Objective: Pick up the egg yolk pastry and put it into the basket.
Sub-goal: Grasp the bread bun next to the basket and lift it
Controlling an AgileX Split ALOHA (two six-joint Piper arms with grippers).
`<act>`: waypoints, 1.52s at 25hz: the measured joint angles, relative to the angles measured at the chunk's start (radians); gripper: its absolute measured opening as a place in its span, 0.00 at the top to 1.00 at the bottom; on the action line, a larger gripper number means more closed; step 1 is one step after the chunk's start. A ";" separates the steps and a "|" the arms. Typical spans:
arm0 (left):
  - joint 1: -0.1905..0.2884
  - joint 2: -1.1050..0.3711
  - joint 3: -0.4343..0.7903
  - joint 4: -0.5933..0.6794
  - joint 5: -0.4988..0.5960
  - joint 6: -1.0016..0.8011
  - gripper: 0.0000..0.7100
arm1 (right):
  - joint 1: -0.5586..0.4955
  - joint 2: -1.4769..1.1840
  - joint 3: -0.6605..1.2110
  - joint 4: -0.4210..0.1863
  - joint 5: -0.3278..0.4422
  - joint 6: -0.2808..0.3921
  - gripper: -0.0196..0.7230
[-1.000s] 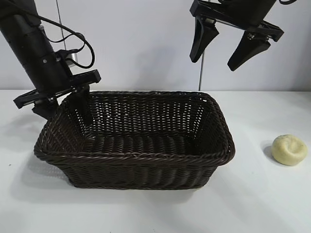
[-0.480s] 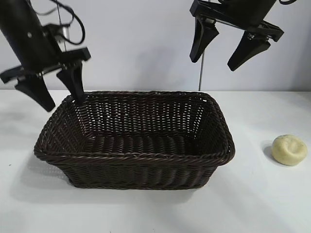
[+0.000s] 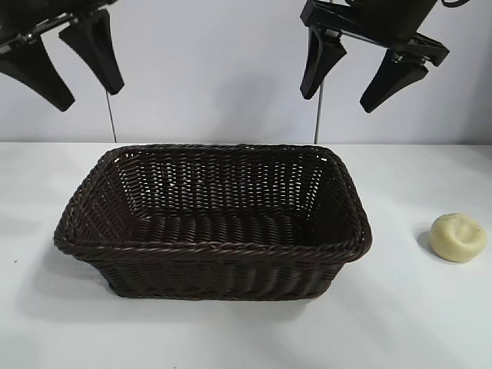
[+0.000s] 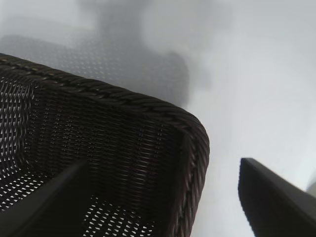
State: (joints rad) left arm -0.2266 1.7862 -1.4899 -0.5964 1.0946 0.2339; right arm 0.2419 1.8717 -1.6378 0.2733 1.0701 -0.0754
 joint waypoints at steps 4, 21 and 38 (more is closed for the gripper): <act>0.000 0.000 0.000 -0.015 -0.016 0.004 0.33 | 0.000 0.000 0.000 0.000 0.012 0.000 0.18; 0.000 -0.001 0.000 -0.016 -0.009 0.003 0.33 | -0.190 0.000 0.000 -0.061 0.146 -0.027 0.18; 0.000 -0.001 0.000 -0.016 -0.011 0.004 0.33 | -0.190 0.008 0.020 -0.159 0.151 -0.026 0.18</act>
State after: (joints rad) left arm -0.2266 1.7854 -1.4899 -0.6123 1.0833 0.2377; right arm 0.0524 1.8802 -1.6177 0.1144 1.2211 -0.1015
